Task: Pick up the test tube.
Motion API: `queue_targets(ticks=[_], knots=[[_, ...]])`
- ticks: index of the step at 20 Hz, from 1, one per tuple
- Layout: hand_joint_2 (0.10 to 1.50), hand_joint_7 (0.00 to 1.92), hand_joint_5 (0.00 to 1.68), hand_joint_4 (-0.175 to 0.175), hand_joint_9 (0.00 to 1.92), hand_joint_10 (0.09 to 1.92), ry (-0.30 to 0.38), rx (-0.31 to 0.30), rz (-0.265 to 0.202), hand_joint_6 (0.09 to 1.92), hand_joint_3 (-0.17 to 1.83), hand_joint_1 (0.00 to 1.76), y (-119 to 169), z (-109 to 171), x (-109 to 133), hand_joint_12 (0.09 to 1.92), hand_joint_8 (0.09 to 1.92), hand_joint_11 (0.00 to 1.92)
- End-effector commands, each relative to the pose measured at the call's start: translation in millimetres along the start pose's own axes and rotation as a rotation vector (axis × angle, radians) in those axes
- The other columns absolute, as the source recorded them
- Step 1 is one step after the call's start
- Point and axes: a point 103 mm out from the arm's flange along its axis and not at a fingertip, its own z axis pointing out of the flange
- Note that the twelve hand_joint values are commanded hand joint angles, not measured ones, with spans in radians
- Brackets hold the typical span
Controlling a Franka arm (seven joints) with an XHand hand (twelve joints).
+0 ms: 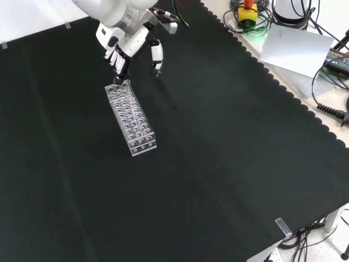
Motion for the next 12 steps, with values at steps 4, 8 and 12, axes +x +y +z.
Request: queue_targets(ticks=[4,8,12], knots=[[0.73,0.54,0.43,-0.123,0.32,0.91,-0.077,0.005,0.013,0.09,0.51,0.86,10.3,3.6,-17.8,1.57,0.9,0.01],[0.73,0.55,0.44,-0.123,0.33,0.91,-0.045,-0.013,-0.004,0.09,0.51,0.86,8.9,7.9,-36.3,1.57,0.91,0.02],[0.73,0.57,0.44,-0.124,0.34,0.91,-0.04,-0.007,0.001,0.09,0.52,0.86,10.5,9.0,-39.5,1.57,0.91,0.03]])
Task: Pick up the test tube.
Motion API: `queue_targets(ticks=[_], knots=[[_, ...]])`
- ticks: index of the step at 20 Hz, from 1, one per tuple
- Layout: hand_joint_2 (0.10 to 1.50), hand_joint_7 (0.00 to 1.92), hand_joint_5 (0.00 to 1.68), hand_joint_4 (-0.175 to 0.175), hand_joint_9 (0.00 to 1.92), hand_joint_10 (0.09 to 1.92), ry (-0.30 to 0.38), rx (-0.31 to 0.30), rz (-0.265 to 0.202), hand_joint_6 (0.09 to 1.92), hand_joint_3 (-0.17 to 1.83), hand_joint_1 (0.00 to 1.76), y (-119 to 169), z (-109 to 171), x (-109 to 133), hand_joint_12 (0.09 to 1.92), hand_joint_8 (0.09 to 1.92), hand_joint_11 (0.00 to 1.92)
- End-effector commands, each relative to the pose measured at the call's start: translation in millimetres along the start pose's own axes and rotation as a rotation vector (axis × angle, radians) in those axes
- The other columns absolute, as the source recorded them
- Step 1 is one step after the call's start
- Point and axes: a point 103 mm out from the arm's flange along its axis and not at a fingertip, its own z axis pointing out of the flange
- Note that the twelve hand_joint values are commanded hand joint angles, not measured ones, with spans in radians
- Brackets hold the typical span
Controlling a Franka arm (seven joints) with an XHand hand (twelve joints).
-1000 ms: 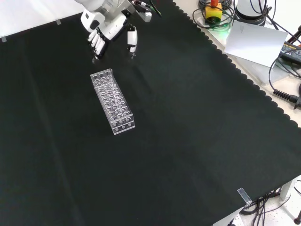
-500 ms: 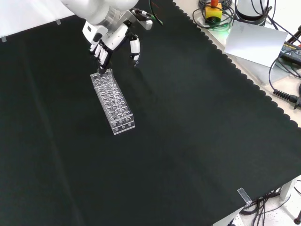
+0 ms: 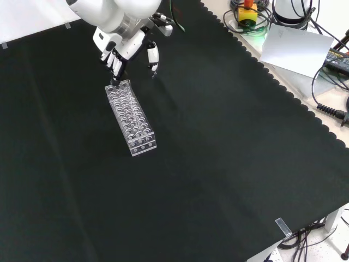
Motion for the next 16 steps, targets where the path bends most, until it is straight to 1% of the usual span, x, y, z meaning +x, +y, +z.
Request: queue_targets(ticks=[1,5,7,10,11,12,16], knots=[[0.73,0.58,0.44,-0.124,0.35,0.91,0.019,-0.007,-0.002,0.09,0.52,0.86,-1.4,2.8,-17.7,1.57,0.91,0.04],[0.72,0.62,0.45,-0.125,0.38,0.9,0.02,0.001,0.0,0.09,0.53,0.86,1.5,2.9,-16.3,1.56,0.91,0.06],[0.72,0.63,0.46,-0.125,0.39,0.9,0.005,0.011,-0.004,0.09,0.54,0.87,7.4,0.7,-5.0,1.56,0.91,0.07],[0.72,0.65,0.46,-0.126,0.41,0.9,0.005,0.01,-0.006,0.09,0.54,0.87,19.3,-1.1,18.8,1.56,0.91,0.07],[0.72,0.66,0.46,-0.126,0.41,0.89,0.021,-0.005,-0.023,0.09,0.54,0.87,15.6,2.5,1.2,1.55,0.91,0.08],[0.71,0.66,0.46,-0.126,0.41,0.89,0.03,-0.008,-0.026,0.09,0.55,0.87,14.8,3.8,-3.9,1.55,0.91,0.08],[0.71,0.67,0.47,-0.126,0.42,0.88,0.035,0.0,-0.024,0.09,0.55,0.87,15.4,4.3,-4.3,1.55,0.9,0.08]])
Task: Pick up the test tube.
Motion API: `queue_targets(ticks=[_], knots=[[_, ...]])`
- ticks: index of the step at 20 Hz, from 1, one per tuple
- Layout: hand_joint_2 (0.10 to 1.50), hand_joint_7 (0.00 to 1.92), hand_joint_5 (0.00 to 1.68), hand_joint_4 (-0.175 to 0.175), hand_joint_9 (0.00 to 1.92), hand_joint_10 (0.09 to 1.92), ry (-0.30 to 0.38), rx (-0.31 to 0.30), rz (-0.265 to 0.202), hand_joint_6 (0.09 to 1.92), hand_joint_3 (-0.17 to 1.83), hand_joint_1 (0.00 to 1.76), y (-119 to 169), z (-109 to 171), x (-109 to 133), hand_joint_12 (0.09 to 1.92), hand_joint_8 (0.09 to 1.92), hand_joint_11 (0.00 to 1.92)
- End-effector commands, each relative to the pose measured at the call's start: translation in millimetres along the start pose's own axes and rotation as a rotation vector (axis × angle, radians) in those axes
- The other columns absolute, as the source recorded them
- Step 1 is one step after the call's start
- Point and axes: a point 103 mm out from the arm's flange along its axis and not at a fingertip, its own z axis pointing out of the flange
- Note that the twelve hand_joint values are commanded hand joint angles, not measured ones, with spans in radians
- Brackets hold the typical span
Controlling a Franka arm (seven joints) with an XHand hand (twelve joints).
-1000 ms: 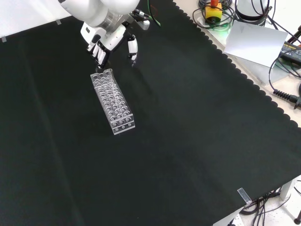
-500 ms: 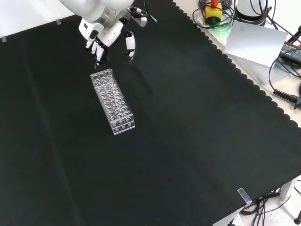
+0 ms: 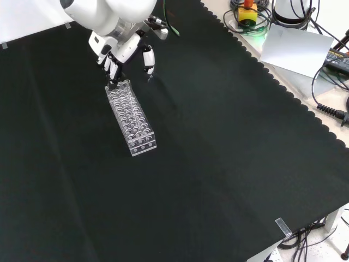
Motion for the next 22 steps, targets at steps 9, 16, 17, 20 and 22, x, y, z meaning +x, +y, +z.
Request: queue_targets(ticks=[9,16,17,20,22], knots=[[0.7,0.88,0.56,-0.131,0.61,0.8,0.063,-0.038,-0.056,0.16,0.57,0.9,12.3,14.0,11.3,1.51,0.87,0.17],[0.7,0.95,0.58,-0.137,0.7,0.77,0.12,-0.055,-0.064,0.28,0.58,0.91,15.2,19.3,1.8,1.49,0.86,0.22],[0.69,1.0,0.59,-0.141,0.73,0.75,0.129,-0.062,-0.062,0.36,0.58,0.91,17.1,20.5,1.6,1.48,0.85,0.24],[0.69,1.13,0.64,-0.157,0.86,0.69,0.158,-0.089,-0.053,0.59,0.59,0.93,23.8,24.0,4.4,1.45,0.81,0.3],[0.68,1.18,0.68,-0.163,0.91,0.67,0.167,-0.099,-0.053,0.66,0.6,0.94,26.0,24.3,9.1,1.44,0.81,0.34]])
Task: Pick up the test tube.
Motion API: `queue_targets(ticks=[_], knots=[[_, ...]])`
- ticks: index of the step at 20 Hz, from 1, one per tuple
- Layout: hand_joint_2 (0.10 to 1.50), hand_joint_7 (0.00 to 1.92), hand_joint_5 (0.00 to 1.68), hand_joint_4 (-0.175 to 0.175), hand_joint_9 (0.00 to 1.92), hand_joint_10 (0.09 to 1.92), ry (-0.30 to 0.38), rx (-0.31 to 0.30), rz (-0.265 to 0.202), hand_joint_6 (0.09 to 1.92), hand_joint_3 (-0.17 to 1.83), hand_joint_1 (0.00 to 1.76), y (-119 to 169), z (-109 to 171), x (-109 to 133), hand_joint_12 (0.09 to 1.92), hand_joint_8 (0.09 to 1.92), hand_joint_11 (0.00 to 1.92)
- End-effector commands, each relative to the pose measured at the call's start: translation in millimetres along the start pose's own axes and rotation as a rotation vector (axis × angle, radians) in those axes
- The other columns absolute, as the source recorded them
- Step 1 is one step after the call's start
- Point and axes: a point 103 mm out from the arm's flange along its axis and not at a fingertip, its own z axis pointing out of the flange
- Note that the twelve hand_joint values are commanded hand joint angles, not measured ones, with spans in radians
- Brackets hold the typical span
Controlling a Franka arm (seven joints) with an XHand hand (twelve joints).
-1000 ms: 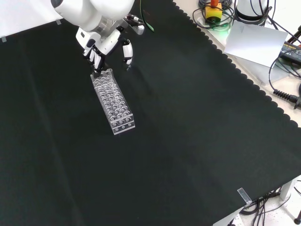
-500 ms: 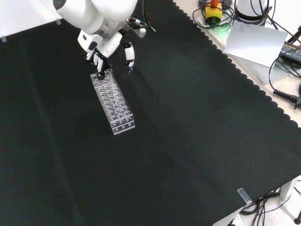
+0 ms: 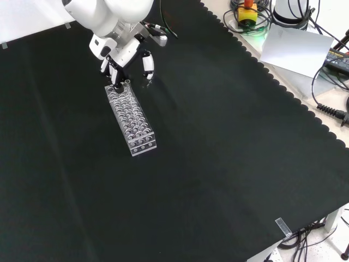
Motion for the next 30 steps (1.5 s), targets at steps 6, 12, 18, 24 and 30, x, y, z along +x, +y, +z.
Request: queue_targets(ticks=[6,12,18,24,30], knots=[[0.68,1.23,0.71,-0.168,0.97,0.66,0.076,-0.038,0.01,0.72,0.6,0.95,13.1,4.8,15.3,1.43,0.8,0.39],[0.81,1.45,1.05,-0.145,1.18,0.58,0.084,-0.153,0.003,0.73,0.41,1.12,13.6,-0.5,20.3,1.36,0.67,0.53],[0.74,1.71,1.34,-0.175,1.55,0.4,0.177,-0.302,0.01,0.45,0.46,1.22,5.6,-10.5,19.0,1.08,0.52,1.05],[0.68,1.76,1.38,-0.175,1.65,0.34,0.246,-0.348,0.022,0.41,0.54,1.23,0.3,-25.3,14.3,0.91,0.47,1.26],[0.67,1.77,1.39,-0.175,1.67,0.33,0.279,-0.377,0.027,0.4,0.56,1.23,-5.7,-43.6,8.7,0.89,0.46,1.28]])
